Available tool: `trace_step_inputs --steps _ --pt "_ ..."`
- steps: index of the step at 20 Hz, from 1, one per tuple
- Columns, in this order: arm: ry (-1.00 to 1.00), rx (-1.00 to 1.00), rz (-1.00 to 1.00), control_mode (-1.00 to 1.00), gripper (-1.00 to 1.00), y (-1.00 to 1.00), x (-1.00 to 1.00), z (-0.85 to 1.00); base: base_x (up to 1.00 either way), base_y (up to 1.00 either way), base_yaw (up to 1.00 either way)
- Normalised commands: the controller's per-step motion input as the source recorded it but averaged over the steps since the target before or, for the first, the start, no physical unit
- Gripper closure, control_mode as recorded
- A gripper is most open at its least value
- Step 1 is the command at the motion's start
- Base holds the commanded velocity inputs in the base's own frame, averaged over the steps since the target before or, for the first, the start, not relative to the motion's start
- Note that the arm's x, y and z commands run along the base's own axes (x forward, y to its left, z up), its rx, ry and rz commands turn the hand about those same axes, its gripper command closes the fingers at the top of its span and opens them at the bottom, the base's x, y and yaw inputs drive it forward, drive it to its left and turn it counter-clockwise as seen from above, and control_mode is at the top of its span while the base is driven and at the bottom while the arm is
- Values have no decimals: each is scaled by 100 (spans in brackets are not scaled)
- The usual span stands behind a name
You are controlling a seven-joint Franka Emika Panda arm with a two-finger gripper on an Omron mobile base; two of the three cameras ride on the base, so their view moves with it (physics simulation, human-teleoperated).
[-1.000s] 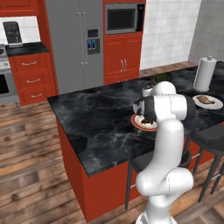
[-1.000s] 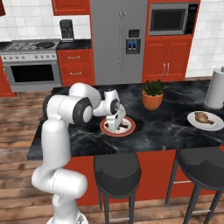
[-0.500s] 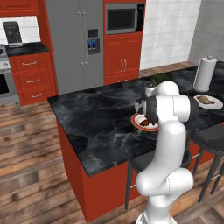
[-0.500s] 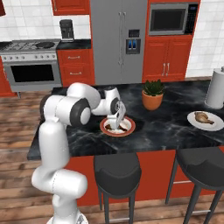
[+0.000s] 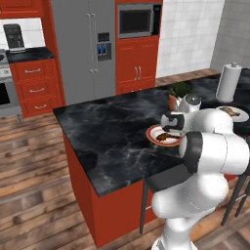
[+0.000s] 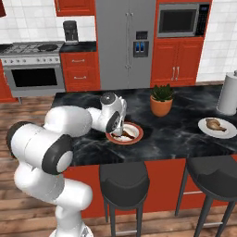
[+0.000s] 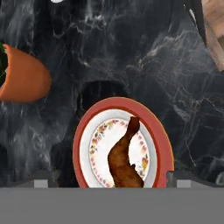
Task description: Take the chicken drumsticks from the pan and place one on each plate on the dining counter.
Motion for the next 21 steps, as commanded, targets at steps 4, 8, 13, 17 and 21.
trace_step_inputs --steps 4,8,13,17,21 --pt "-54 0 17 -100 -100 23 -100 100 0 0 0" --pt "-29 0 12 -100 -100 57 -100 98 0 0 0" --pt "-10 -3 23 -100 -100 83 -100 100 0 0 0" --pt "30 -1 24 -100 -100 78 -100 100 0 0 0" --pt "66 0 10 -100 -100 41 -100 80 0 0 0"
